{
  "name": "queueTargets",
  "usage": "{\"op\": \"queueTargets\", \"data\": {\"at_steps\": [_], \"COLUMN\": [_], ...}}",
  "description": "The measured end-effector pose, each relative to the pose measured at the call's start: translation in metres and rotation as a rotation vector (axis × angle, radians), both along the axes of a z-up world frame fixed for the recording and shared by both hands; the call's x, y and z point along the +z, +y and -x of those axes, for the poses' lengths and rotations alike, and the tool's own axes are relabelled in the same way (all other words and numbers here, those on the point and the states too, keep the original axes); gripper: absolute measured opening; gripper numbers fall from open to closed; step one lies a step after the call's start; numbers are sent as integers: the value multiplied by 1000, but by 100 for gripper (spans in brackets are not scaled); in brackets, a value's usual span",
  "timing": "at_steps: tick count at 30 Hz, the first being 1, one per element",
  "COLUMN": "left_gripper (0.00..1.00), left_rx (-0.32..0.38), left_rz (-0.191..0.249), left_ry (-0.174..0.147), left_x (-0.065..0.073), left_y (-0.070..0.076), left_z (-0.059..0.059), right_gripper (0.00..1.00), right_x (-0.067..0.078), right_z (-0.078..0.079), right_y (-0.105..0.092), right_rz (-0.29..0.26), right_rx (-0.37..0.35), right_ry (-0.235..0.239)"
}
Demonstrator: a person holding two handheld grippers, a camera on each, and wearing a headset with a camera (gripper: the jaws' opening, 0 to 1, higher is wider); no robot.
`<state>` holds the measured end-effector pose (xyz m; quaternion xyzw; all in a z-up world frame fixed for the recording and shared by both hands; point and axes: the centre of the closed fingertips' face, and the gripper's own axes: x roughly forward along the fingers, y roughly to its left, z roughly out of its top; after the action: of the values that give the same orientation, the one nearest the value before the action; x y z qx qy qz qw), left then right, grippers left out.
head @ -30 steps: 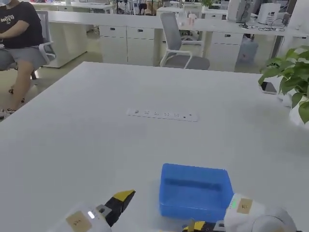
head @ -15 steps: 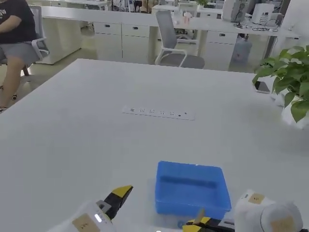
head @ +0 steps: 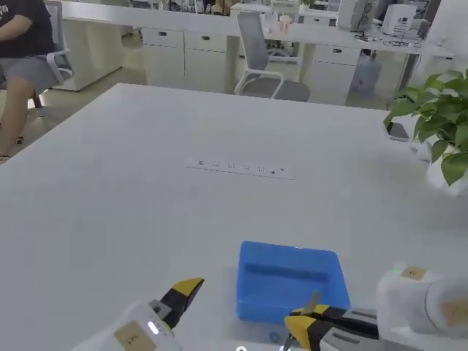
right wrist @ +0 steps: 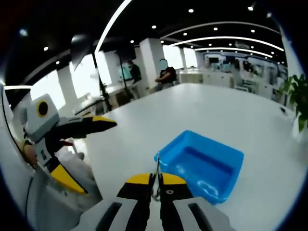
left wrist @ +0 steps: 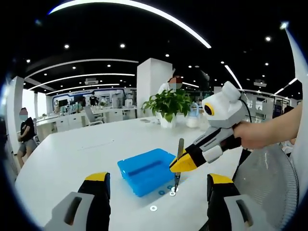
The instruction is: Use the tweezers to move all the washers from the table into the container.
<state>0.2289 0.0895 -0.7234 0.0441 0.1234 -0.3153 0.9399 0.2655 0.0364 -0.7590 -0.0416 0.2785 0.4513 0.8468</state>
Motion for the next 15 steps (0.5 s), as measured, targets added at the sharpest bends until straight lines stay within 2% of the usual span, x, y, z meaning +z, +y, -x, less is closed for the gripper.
{"op": "queueTargets", "data": {"at_steps": [5, 15], "left_gripper": [84, 84], "left_rx": [5, 23], "left_rz": [12, 34], "left_ry": [-4, -6], "left_x": [2, 4], "left_y": [1, 5], "left_z": [-1, -2], "right_gripper": [2, 2], "right_x": [22, 39], "right_z": [-10, -37], "right_y": [-7, -23], "right_rz": [0, 16], "right_rx": [2, -19], "right_ry": [-33, -56]}}
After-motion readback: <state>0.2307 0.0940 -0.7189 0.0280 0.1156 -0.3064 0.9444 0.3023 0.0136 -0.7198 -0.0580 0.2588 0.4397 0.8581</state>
